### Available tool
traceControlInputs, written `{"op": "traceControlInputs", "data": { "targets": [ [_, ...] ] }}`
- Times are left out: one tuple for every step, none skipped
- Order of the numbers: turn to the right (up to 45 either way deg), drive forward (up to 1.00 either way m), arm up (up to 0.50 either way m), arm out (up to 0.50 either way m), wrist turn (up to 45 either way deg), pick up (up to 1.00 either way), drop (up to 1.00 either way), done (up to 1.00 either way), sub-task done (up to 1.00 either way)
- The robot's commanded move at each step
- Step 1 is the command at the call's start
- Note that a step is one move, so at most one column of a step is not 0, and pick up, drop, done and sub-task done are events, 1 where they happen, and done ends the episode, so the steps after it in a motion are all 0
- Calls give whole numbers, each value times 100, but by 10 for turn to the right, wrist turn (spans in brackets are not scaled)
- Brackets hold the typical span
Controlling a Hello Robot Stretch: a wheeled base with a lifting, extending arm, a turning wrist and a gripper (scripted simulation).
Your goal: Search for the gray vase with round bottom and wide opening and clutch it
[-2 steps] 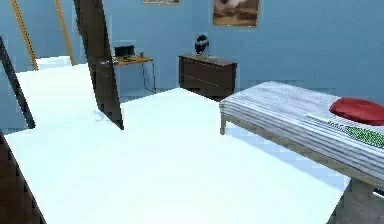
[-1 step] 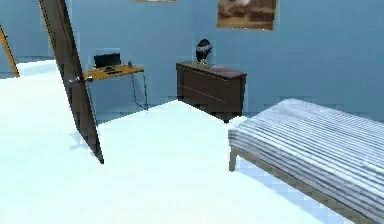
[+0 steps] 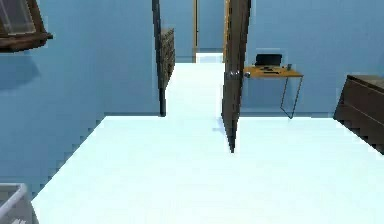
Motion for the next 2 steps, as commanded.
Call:
{"op": "traceControlInputs", "data": {
  "targets": [
    [0, 30, 0, 0, 0, 0, 0, 0, 0],
    [0, 100, 0, 0, 0, 0, 0, 0, 0]
  ]
}}
